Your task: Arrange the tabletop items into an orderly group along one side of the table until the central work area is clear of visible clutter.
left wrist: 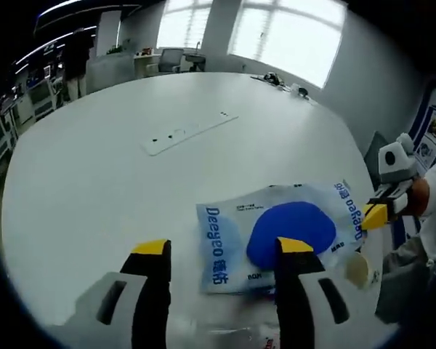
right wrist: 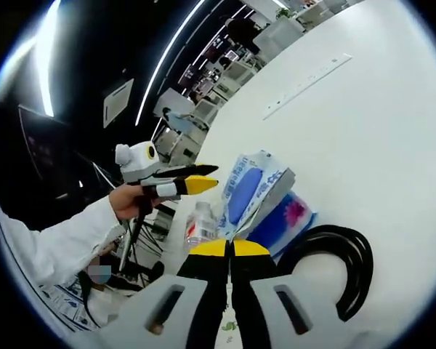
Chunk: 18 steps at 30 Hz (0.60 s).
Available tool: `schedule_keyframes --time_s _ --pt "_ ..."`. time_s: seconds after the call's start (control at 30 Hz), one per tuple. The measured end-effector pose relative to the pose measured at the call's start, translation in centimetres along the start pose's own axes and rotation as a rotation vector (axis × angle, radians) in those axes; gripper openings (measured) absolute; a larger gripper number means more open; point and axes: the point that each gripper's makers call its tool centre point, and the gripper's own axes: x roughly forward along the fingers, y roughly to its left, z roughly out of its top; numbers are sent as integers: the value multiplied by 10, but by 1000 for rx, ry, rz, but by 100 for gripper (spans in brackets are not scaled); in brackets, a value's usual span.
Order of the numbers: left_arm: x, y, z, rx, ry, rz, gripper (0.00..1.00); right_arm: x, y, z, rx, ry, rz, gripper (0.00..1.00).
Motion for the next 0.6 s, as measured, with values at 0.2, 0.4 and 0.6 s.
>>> schedule_keyframes --time_s 0.2,0.4,0.6 --pt "14 5 -12 -8 70 -6 43 0 -1 -3 6 2 -3 0" --pt "19 3 -16 -13 93 -31 26 1 -1 -2 11 -1 -1 0" --pt "20 6 -19 2 110 -31 10 2 -2 -1 9 -4 -1 0"
